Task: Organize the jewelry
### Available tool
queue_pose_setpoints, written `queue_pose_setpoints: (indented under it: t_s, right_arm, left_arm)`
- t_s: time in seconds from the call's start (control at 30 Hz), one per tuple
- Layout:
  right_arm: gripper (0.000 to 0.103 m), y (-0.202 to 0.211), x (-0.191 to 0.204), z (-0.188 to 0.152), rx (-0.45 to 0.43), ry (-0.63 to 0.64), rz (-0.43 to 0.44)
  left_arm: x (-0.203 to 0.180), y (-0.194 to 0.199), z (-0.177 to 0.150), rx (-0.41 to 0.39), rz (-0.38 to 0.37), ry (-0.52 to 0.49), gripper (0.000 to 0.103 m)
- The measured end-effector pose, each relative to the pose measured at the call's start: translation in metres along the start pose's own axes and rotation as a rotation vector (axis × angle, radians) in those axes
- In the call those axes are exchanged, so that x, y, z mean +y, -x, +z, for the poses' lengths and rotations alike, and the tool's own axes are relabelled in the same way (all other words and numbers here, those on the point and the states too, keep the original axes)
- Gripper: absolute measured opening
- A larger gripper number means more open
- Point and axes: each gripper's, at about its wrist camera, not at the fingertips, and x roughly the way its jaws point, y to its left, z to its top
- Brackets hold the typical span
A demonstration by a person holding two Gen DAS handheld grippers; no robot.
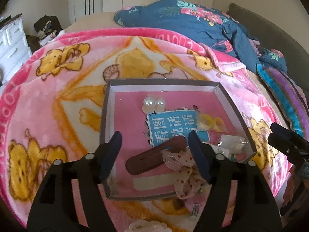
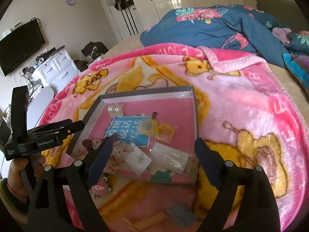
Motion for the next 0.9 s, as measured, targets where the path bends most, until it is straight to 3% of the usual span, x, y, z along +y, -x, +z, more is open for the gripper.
queue_pose_setpoints:
  t_s: [0.13,0.3,0.9]
  right_arm:
    - [0.092,0.012,0.003,0.001,-0.024,-0.001,0.003]
    - [0.094,0.027,0.009,0.002,-0.053,0.002,0.013]
    - [0.094,0.078,0.033,0.001,-0.138,0.048,0.041]
  left_arm:
    - [0.0,0.017,0.0,-0.03,0.003,0.008,0.086]
    - [0.0,0.037,-0.001,-0.054,0.017,0.011,0.093]
    - [-0.002,0.108,-0.008,-0.169,0.023,0.015,0.093]
